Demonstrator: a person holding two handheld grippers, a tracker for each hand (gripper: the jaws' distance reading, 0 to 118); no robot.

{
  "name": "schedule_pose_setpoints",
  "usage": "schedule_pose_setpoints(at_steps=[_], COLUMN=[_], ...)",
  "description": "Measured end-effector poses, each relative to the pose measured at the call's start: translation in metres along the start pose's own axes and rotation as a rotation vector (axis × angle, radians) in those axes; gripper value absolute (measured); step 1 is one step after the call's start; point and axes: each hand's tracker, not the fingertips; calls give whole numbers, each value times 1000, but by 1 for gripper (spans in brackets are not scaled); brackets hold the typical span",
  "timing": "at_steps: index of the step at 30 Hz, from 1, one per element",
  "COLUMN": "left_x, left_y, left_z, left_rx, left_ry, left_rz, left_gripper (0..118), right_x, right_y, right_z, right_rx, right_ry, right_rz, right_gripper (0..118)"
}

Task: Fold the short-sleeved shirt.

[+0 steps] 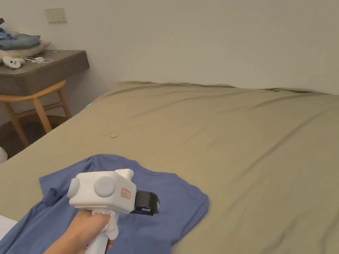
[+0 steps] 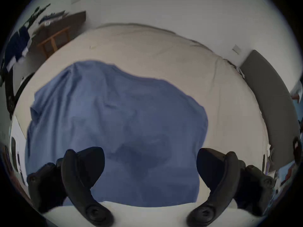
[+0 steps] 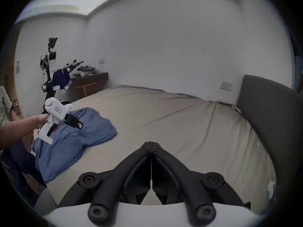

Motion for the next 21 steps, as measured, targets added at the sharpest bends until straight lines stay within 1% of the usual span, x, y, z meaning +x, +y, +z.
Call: schedule_pose_setpoints(at_steps=[2,3,4,5,6,7,8,9,11,12,13,15,18,19,21], left_x=[3,1,2,3,4,7,7,1,-6,-4,2,32,86,111,161], left_y=[-8,-5,-7,-10,-14,-14,-13,-8,1,4,9,18,34,34,37], left_z=[-17,-34,-42,-51,-54,-53,-43,-36,-21,-9,5,35,73,88,110], left_rx=[-17,-53,-95,-142,-138,-75,18,42,10,61,105,220,292,325,369], left_ry=[-3,0,16,48,112,248,242,139,51,27,30,-7,-40,-71,-225], left_rz=[-3,1,7,22,24,-24,-52,4,104,108,95,3,-103,-149,-185], left_gripper=[118,118,114,91,66,31,2,2,2,2,2,2,2,2,2], right_x=[0,0,0,1,2,3,4,4,8,11,13,19,30,33,43], right_y=[-8,-12,-15,-18,-19,-20,-22,-23,-22,-22,-21,-19,-16,-16,-17], right_z=[-1,-1,-2,-2,-2,-2,-1,0,3,5,9,18,37,45,66], right_rx=[-18,-22,-28,-33,-39,-42,-43,-41,-41,-41,-38,-21,6,16,38], right_ry=[-1,-4,-5,-3,-2,-4,-10,-19,-27,-32,-36,-51,-77,-90,-113], right_rz=[-11,-11,-17,-23,-29,-33,-32,-28,-27,-28,-30,-42,-48,-51,-68], right_gripper=[3,3,3,3,3,3,3,3,3,3,3,3,3,3,3])
